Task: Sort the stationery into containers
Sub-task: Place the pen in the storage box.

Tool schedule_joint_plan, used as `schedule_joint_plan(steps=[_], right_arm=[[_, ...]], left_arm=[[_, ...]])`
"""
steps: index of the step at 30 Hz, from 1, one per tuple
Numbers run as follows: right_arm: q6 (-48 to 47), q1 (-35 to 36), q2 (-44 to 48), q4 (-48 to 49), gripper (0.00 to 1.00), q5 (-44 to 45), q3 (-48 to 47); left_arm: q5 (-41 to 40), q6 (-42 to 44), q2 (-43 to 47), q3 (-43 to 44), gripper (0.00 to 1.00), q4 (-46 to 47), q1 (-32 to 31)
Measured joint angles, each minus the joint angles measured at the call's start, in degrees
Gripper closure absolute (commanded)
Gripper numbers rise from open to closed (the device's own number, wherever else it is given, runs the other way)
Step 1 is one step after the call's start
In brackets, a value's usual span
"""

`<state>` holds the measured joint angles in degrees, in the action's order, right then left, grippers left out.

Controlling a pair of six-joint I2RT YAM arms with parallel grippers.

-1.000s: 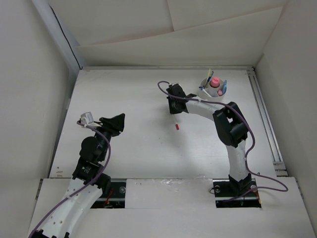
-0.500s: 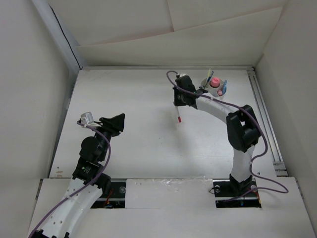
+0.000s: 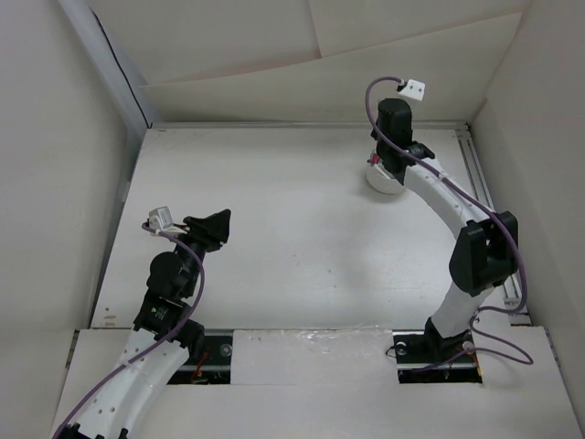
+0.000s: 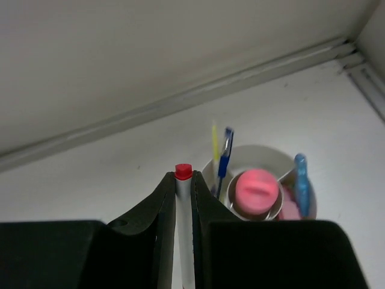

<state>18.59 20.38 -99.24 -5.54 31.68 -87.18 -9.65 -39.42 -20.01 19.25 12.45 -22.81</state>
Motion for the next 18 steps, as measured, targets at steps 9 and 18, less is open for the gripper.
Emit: schedule_joint_plan(steps=[9,18], right_arm=[[-16.1,-0.3,-9.5,20.3,1.0,18.1,-1.3],[-37.4,2.0,-14.6,46.7,1.0,26.8,6.8]], left_arm=[[0.0,0.0,0.0,0.0,0.59,0.0,0.0],[0.2,0.0,0.0,0.0,0.59,0.0,0.0]])
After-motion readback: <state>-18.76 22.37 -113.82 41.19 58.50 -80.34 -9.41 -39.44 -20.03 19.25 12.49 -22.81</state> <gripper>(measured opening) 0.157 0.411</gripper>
